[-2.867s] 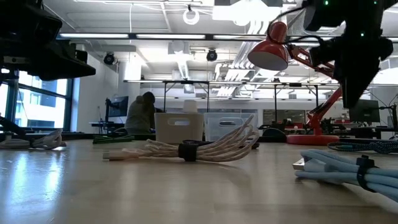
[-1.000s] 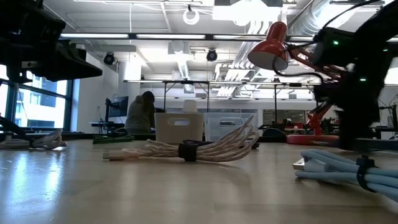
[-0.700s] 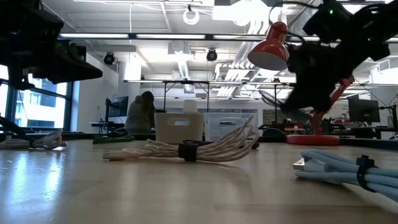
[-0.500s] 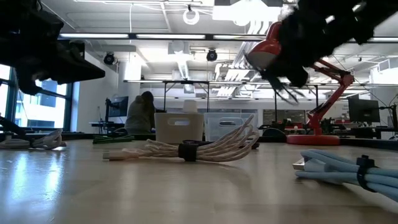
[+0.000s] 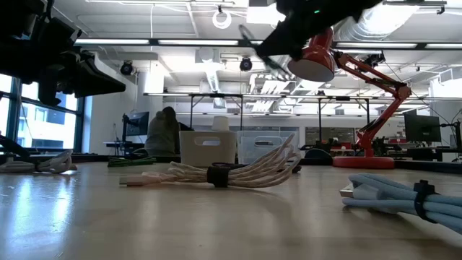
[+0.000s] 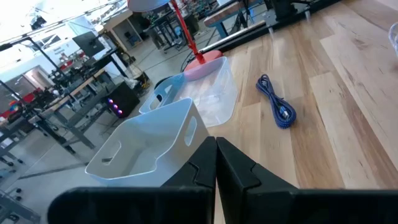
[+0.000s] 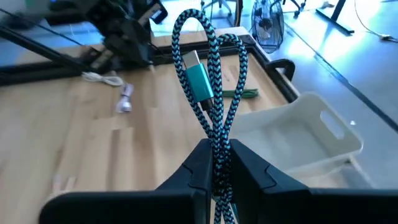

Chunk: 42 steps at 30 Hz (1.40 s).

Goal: Pick & Place USB Port
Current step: Put the blue patterned charger cable into the gray bin

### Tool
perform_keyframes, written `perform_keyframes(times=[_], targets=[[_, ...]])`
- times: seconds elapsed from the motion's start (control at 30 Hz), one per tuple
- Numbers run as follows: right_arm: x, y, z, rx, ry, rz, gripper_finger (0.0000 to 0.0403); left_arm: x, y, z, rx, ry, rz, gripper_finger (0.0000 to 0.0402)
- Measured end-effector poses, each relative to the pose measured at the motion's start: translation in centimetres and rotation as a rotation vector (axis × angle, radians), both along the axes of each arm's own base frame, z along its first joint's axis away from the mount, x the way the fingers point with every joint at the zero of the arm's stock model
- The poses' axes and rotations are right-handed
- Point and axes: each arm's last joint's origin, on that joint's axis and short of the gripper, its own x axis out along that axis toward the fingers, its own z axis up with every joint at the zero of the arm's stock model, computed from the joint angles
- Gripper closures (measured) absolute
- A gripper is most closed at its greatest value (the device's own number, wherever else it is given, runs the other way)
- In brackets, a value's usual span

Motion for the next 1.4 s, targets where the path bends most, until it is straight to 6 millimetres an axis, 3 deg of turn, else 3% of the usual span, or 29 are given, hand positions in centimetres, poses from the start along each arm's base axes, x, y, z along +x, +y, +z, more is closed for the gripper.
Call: perform_keyframes(times=[0.2,0.33,0.63,0.9,1.03,1.4], targets=[[4.9,-2.2,0.5,-0.105,0.067,0.049,0.0376,0.0,0.0,0.0,-0.002,-0.001,-0.002,0.04],[6.7,-1.8,1.3,-0.079,0.101,0.068,0.0376,0.0,-0.1,0.6,-0.004,-0.015,-0.036,0.04],[6.8,2.1,3.3,-0.199,0.11,0.111,0.0376,-0.2,-0.2,4.2,0.033,-0.12,-0.068,0.0401],[6.8,2.4,3.3,-0.206,0.108,0.112,0.0376,-0.2,-0.1,4.8,0.053,-0.169,-0.065,0.0399],[6.8,2.6,3.3,-0.204,0.106,0.12,0.0376,-0.2,-0.2,4.9,0.068,-0.173,-0.096,0.0371],[6.9,3.3,3.3,-0.24,0.112,0.145,0.0377,-0.3,-0.2,6.1,0.012,-0.308,-0.105,0.0239]])
